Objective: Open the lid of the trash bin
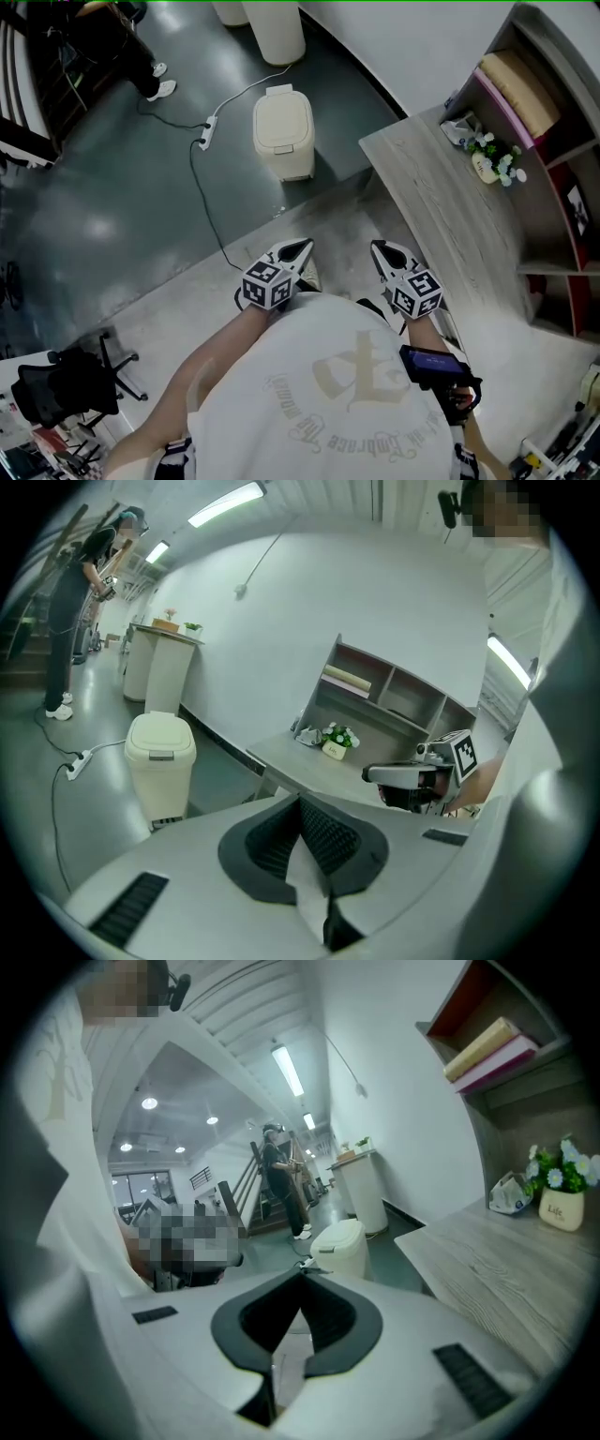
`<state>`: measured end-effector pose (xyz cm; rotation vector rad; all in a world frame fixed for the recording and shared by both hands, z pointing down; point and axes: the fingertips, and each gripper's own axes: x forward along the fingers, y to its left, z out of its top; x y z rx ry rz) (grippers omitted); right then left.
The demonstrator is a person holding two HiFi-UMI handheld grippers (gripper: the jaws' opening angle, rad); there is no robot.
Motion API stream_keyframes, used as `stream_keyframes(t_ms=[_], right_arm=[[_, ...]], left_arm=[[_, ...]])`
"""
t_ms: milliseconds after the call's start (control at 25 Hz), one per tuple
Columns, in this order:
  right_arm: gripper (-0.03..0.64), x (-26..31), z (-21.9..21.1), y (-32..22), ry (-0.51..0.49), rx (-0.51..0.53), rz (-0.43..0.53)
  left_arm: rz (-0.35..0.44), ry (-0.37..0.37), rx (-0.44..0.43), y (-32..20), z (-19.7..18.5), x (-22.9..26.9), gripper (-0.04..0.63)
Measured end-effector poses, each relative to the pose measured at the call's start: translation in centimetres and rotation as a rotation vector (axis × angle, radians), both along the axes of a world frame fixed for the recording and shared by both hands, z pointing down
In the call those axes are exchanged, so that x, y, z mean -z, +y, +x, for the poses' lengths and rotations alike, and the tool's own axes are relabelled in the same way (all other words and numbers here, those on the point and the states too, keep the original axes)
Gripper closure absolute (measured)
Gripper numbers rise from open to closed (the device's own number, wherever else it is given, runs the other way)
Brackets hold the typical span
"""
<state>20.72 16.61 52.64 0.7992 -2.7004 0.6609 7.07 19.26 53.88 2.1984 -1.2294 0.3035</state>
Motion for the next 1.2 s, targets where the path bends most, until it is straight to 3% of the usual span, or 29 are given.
stream_keyframes(t_ms=[520,920,1200], right_arm=[[0.614,0.6,-6.7,-7.6,0.024,-0.026,0.002],[0.614,0.9,-13.9,-12.8,0.039,0.021,0.028],[0.613,0.5,-16.4,-14.7,0.058,0.068,0.006]], left_arm=[[0.003,0.026,-0.014,-7.9,-7.0,0.2,0.583],[0.023,0.029,0.076,-11.5,-15.7,0.0,0.583],[-0.004,0.052,0.142,-12.2,-18.2,-1.2,0.583]])
